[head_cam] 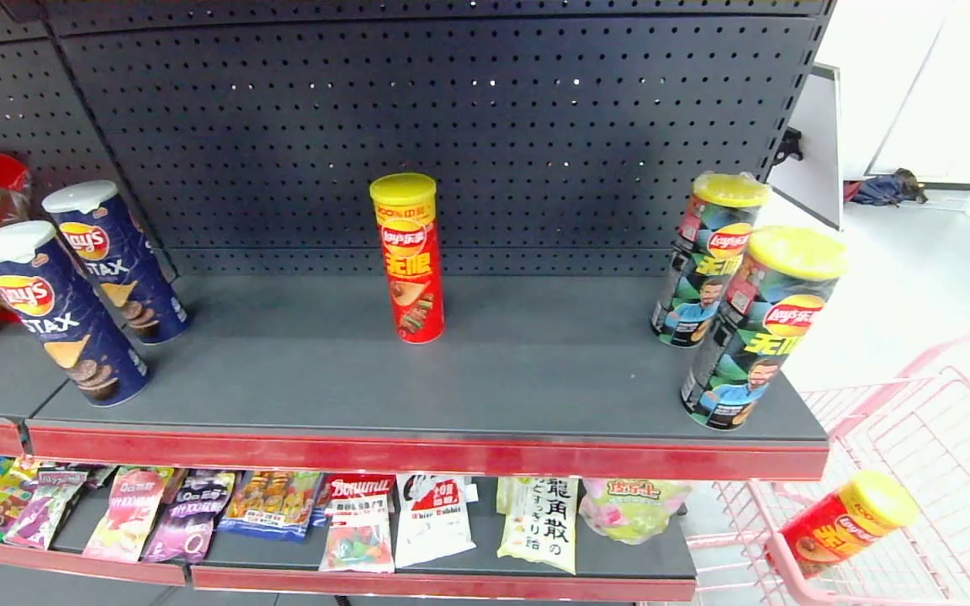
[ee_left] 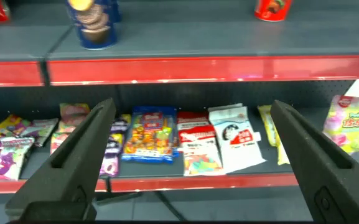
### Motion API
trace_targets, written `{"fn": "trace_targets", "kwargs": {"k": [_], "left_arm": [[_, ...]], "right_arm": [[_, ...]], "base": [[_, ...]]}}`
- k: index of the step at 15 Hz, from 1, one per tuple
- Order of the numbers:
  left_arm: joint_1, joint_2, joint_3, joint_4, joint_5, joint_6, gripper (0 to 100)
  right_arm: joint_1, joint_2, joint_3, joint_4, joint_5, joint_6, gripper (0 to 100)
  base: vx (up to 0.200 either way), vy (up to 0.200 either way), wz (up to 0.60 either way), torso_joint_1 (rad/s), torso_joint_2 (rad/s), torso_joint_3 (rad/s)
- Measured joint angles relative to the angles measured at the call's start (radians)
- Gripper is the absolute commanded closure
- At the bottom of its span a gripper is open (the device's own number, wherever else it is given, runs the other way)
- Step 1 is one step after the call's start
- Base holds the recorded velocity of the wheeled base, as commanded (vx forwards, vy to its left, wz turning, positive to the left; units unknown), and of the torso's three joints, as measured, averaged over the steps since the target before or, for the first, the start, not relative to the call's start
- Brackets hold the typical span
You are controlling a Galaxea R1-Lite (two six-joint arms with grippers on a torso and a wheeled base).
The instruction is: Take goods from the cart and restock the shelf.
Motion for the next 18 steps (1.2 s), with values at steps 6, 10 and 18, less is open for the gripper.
{"fn": "trace_targets", "kwargs": {"k": [6,10,18], "left_arm": [[0.000,0.000,0.000,0.001,0.000,-0.002,0],[0.000,0.000,0.000,0.002,0.000,-0.002,0],[0.000,0.000,0.000,0.002,0.000,-0.002,0]], "right_arm": [[-0.001,0.000,0.000,0.000,0.000,0.001,0],[0.000,0.000,0.000,0.000,-0.001,0.001,0],[0.000,0.000,0.000,0.000,0.000,0.001,0]], "base": [[0.000,0.000,-0.30,0.001,0.00,0.000],[0.000,0.000,-0.60,0.004,0.00,0.000],[0.000,0.000,-0.37,0.001,0.00,0.003]]}}
